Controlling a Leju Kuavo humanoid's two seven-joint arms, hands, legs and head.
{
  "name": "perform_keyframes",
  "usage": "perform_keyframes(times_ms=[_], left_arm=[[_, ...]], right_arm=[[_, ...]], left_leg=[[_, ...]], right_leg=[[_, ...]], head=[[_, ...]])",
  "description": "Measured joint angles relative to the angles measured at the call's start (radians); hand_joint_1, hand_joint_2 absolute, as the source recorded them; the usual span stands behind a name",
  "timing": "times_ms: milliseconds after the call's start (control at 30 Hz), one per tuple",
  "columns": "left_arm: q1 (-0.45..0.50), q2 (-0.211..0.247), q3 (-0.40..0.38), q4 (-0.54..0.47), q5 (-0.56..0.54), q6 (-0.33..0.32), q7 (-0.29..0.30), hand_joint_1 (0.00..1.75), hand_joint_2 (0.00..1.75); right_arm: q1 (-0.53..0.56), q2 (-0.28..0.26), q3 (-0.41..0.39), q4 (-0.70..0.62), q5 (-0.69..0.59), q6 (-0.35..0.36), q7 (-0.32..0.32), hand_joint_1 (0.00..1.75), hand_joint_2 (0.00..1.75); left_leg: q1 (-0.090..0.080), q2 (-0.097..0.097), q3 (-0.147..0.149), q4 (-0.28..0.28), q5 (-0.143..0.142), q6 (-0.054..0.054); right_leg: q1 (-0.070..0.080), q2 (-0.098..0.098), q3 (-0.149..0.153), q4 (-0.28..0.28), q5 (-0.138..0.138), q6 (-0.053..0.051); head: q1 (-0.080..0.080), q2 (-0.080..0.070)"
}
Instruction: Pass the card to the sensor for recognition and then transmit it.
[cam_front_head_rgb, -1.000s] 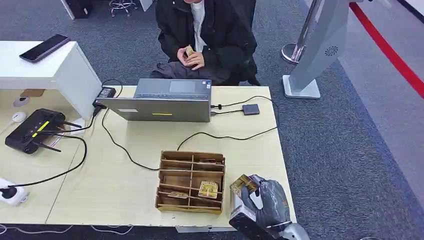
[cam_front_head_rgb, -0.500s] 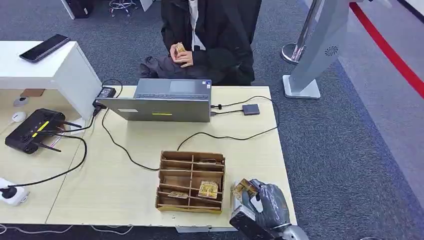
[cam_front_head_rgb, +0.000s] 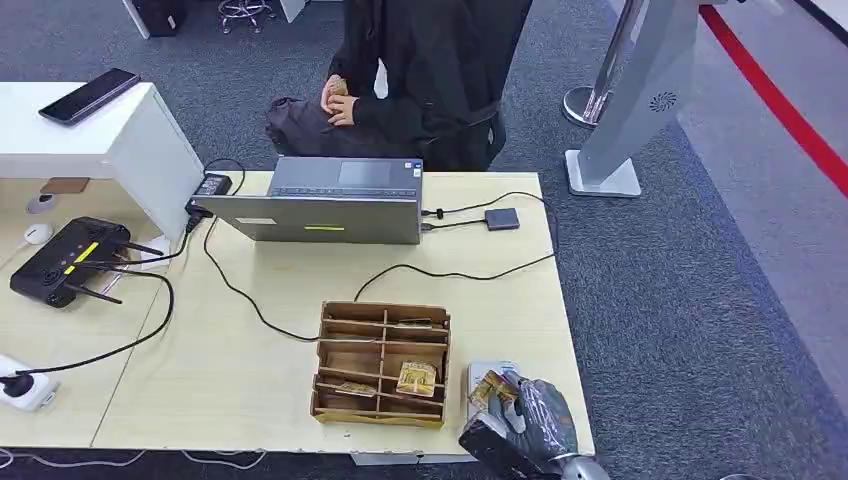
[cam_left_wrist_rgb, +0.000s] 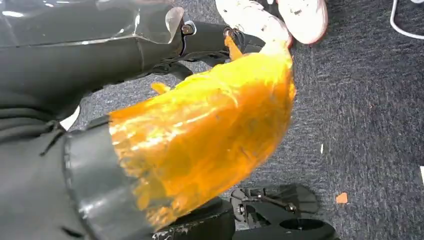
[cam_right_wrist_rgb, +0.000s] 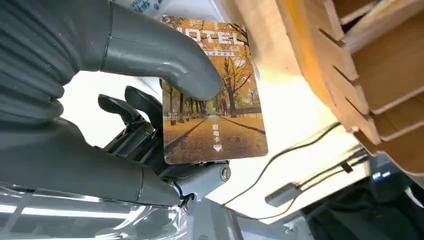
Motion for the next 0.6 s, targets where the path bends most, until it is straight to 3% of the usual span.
perform_keyframes(times_ms=[600], left_arm=[[-0.001, 0.000, -0.022, 0.000, -0.001, 0.001, 0.008, 0.00, 0.00]], right_arm=[[-0.026, 0.008, -0.004, 0.085, -0.008, -0.019, 0.000, 1.75, 1.75]], left_leg=[[0.000, 0.000, 0.001, 0.000, 0.000, 0.000]], right_leg=[[0.000, 0.000, 0.000, 0.000, 0.000, 0.000]], head=[[0.000, 0.000]])
